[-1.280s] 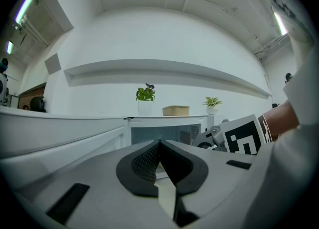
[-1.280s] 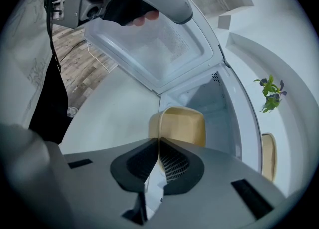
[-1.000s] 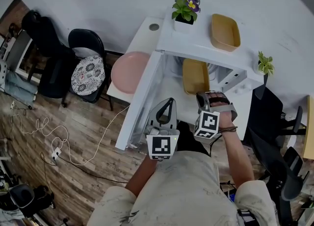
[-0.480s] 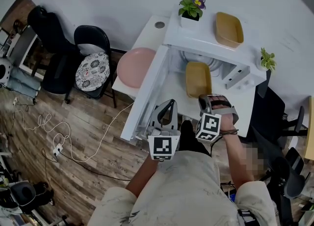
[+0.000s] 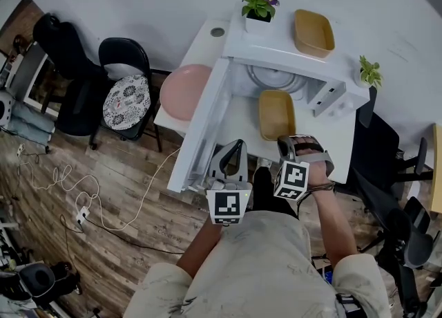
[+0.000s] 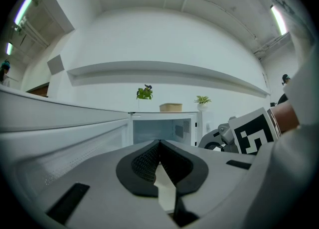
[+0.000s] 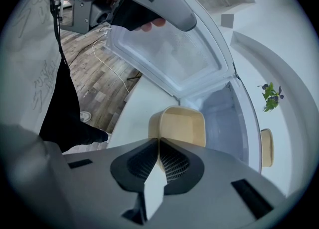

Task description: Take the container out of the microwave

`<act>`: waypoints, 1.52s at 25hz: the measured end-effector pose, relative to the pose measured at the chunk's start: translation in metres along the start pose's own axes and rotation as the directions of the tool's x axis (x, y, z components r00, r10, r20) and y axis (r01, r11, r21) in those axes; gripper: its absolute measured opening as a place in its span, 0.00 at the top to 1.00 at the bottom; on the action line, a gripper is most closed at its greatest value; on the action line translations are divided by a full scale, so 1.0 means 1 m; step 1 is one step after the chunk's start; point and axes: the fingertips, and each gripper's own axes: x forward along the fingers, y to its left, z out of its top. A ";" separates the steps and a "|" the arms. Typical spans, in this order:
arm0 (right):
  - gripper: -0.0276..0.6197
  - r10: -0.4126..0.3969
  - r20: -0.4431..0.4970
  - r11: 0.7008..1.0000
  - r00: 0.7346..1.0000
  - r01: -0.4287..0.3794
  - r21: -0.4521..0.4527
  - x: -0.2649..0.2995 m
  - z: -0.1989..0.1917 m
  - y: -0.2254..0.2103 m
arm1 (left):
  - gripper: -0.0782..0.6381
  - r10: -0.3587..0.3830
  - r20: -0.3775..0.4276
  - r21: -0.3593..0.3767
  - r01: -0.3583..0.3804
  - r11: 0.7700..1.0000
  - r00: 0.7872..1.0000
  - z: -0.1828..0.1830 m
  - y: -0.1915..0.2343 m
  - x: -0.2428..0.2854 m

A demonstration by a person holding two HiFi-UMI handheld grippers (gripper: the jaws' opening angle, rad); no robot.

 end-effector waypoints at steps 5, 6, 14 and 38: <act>0.91 0.009 -0.011 1.000 1.000 -0.009 0.021 -0.004 -0.006 0.010 | 0.88 -0.027 -0.007 0.000 0.027 1.000 1.000 -0.003 -0.009 0.000; 0.91 0.011 -0.015 1.000 1.000 -0.010 0.027 -0.005 -0.008 0.012 | 0.88 -0.032 -0.012 -0.003 0.032 0.999 0.999 -0.004 -0.011 0.000; 0.91 0.046 -0.044 0.998 0.998 -0.044 0.038 -0.013 -0.021 0.034 | 0.88 -0.075 -0.019 0.013 0.075 0.997 0.997 -0.009 -0.024 0.002; 0.91 0.038 -0.107 0.994 0.994 -0.026 0.110 -0.037 -0.054 0.048 | 0.88 -0.147 -0.015 0.008 0.147 0.989 0.989 -0.017 -0.054 0.027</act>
